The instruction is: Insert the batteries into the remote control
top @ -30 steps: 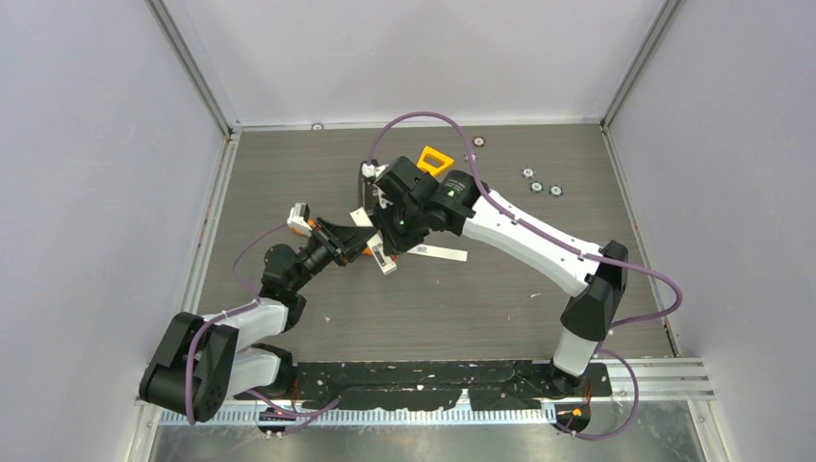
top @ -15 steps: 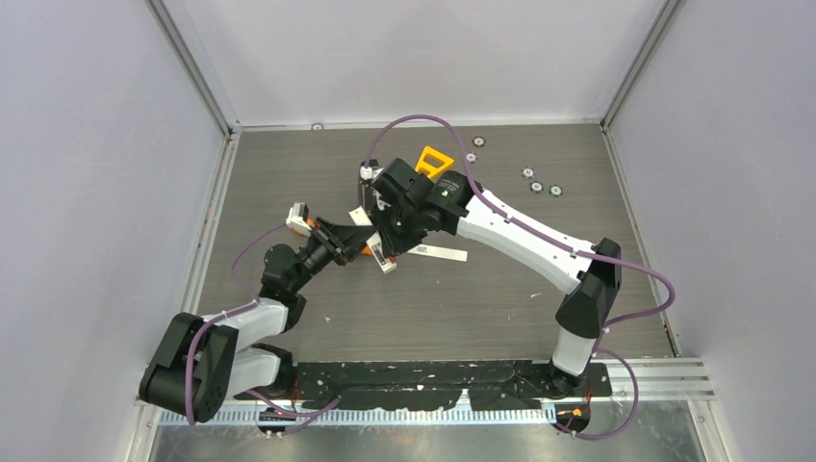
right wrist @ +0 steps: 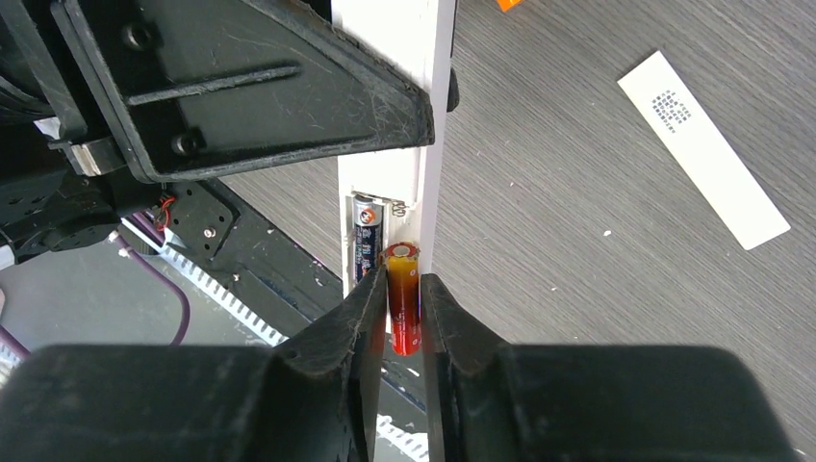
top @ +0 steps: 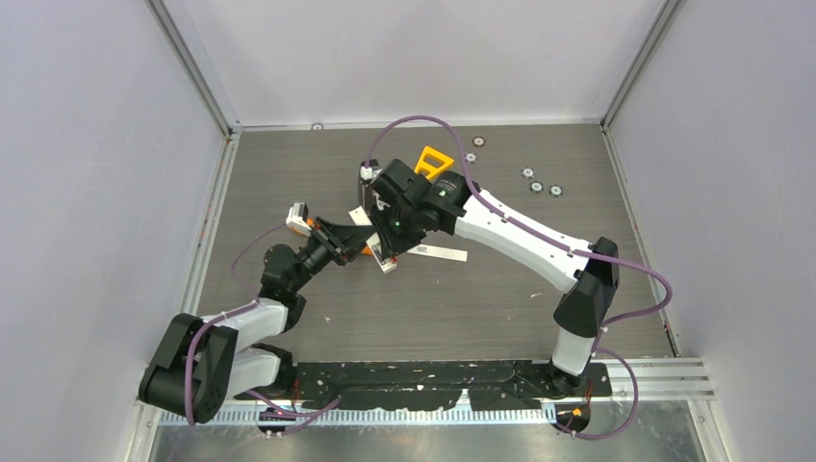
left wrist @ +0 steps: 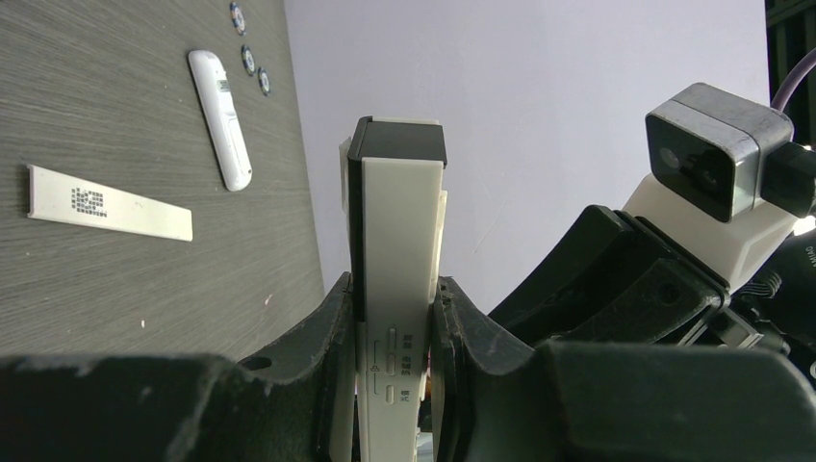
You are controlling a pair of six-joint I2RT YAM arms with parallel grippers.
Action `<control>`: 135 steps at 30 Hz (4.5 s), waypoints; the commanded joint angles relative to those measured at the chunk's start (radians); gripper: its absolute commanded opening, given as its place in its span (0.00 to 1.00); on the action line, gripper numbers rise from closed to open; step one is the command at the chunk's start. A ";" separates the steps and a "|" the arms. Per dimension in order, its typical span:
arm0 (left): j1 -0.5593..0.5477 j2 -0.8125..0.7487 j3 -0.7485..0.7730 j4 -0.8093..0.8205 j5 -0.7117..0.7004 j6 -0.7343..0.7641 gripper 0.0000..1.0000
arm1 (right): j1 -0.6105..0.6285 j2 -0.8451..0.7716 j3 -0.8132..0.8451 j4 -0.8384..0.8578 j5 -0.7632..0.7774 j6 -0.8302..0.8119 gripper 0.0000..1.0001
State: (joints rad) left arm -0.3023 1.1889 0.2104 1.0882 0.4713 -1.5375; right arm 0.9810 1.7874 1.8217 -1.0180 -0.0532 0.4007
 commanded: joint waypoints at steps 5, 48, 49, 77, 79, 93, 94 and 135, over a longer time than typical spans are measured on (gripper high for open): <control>-0.004 -0.016 -0.004 0.061 0.005 0.014 0.00 | 0.008 -0.006 0.048 0.033 0.016 0.025 0.28; -0.004 -0.017 -0.008 0.038 0.015 0.020 0.00 | 0.008 0.020 0.058 0.052 0.000 0.047 0.22; -0.005 -0.017 -0.007 0.038 0.016 0.020 0.00 | 0.008 0.021 0.058 0.053 -0.004 0.046 0.22; -0.004 -0.008 -0.003 0.037 0.021 -0.035 0.00 | -0.011 -0.204 -0.154 0.274 0.021 0.028 0.62; -0.003 -0.012 -0.002 0.042 0.021 -0.064 0.00 | -0.024 -0.266 -0.254 0.367 -0.044 -0.004 0.65; -0.005 -0.178 0.014 -0.103 -0.014 -0.242 0.00 | -0.068 -0.538 -0.672 0.840 -0.255 -0.021 0.74; -0.005 -0.193 0.016 -0.120 -0.015 -0.247 0.00 | -0.068 -0.538 -0.673 0.851 -0.253 -0.021 0.74; -0.004 -0.284 0.023 -0.211 -0.006 -0.330 0.00 | -0.110 -0.417 -0.689 0.983 -0.390 -0.010 0.73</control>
State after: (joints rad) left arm -0.3038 0.9195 0.1997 0.8406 0.4458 -1.8664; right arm 0.8856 1.3540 1.0790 -0.0818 -0.4324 0.3759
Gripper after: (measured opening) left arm 0.273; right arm 0.736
